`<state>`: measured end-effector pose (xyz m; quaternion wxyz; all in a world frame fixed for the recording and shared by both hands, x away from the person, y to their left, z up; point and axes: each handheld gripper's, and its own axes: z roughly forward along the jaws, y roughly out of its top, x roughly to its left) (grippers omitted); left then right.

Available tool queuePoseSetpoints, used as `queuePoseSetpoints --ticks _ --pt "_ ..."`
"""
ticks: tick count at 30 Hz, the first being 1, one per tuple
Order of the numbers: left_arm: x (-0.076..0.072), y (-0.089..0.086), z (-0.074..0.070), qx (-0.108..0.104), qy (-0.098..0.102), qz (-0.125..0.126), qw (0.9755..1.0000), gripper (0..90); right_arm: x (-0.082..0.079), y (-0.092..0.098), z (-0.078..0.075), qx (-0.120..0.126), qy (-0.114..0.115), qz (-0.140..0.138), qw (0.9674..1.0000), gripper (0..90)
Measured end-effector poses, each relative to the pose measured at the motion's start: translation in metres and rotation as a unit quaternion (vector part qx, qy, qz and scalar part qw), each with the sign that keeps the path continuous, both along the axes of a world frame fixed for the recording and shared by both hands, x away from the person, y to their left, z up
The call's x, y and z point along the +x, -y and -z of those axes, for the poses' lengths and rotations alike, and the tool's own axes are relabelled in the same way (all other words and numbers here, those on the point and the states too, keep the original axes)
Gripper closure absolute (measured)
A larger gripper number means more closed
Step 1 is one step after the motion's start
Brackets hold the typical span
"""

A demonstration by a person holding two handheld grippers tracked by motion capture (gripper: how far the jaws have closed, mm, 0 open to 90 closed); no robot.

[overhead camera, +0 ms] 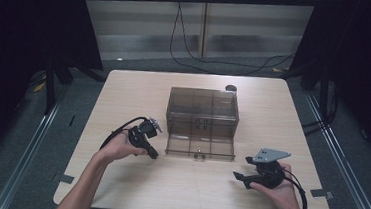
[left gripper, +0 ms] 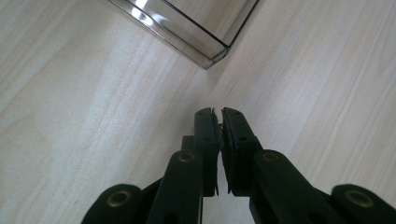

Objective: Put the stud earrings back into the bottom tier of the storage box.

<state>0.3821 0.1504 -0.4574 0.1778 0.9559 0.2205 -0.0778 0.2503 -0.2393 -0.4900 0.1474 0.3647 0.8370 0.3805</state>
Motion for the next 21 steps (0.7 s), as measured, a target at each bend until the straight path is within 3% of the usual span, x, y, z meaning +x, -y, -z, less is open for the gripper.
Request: queuePoseSetpoints --ticks 4,5,9,16,19,21 --pt "0.001 -0.003 -0.006 -0.006 0.000 -0.011 0.9999 85.5 0.000 0.000 0.000 0.000 0.001 0.000 1.0000 27.1" --pt "0.003 -0.005 -0.008 0.000 0.001 0.000 1.0000 85.5 0.000 0.000 0.000 0.000 0.000 0.000 1.0000 27.1" --pt "0.003 -0.006 -0.013 -0.015 0.012 -0.014 0.9997 85.5 0.000 0.000 0.000 0.001 0.000 0.000 1.0000 27.0" --pt "0.006 -0.007 -0.024 -0.022 0.020 -0.017 0.9994 85.5 0.000 0.000 0.000 0.003 0.001 0.000 1.0000 26.8" --pt "0.008 -0.006 -0.029 -0.018 0.024 0.000 0.9996 85.5 0.000 0.000 0.000 0.003 0.000 0.001 1.0000 26.7" --pt "0.006 -0.003 -0.031 -0.026 0.027 -0.009 0.9993 85.5 0.000 0.000 0.000 0.002 0.000 0.000 1.0000 26.7"
